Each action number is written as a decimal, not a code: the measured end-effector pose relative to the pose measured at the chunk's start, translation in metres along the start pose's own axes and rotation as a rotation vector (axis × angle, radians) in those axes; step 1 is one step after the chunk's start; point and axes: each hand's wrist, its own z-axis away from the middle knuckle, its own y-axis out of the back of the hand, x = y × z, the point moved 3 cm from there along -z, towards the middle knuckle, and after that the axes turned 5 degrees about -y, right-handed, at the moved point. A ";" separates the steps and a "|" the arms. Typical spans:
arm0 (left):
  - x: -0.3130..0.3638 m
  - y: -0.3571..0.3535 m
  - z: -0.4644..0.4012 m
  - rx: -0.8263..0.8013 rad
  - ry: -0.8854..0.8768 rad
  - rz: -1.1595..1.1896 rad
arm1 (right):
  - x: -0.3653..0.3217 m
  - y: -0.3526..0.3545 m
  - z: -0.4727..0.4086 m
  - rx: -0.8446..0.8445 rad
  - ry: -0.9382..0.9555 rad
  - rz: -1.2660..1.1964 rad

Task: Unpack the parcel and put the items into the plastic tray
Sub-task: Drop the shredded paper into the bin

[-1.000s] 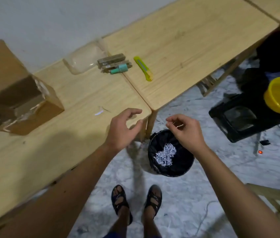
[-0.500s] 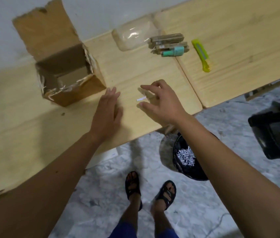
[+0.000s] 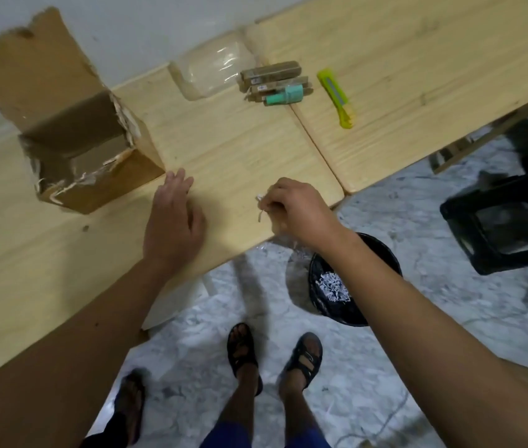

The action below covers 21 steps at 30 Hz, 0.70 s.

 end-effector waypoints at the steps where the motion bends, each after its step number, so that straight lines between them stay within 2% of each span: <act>1: 0.001 0.001 0.000 0.003 0.005 0.007 | 0.009 0.009 0.012 0.010 -0.051 -0.044; 4: 0.001 0.001 -0.001 -0.007 0.009 0.003 | 0.038 0.032 0.057 0.063 -0.199 -0.190; 10: 0.007 -0.002 -0.008 -0.018 0.028 -0.051 | 0.109 0.038 0.137 0.215 -0.559 -0.314; 15: 0.069 -0.037 -0.045 -0.086 -0.223 0.016 | 0.143 0.038 0.174 0.316 -0.706 -0.307; 18: 0.120 -0.064 -0.062 -0.225 -0.416 0.086 | 0.159 0.034 0.191 0.329 -0.787 -0.265; 21: 0.140 -0.082 -0.068 -0.279 -0.459 0.089 | 0.172 0.032 0.205 0.322 -0.840 -0.198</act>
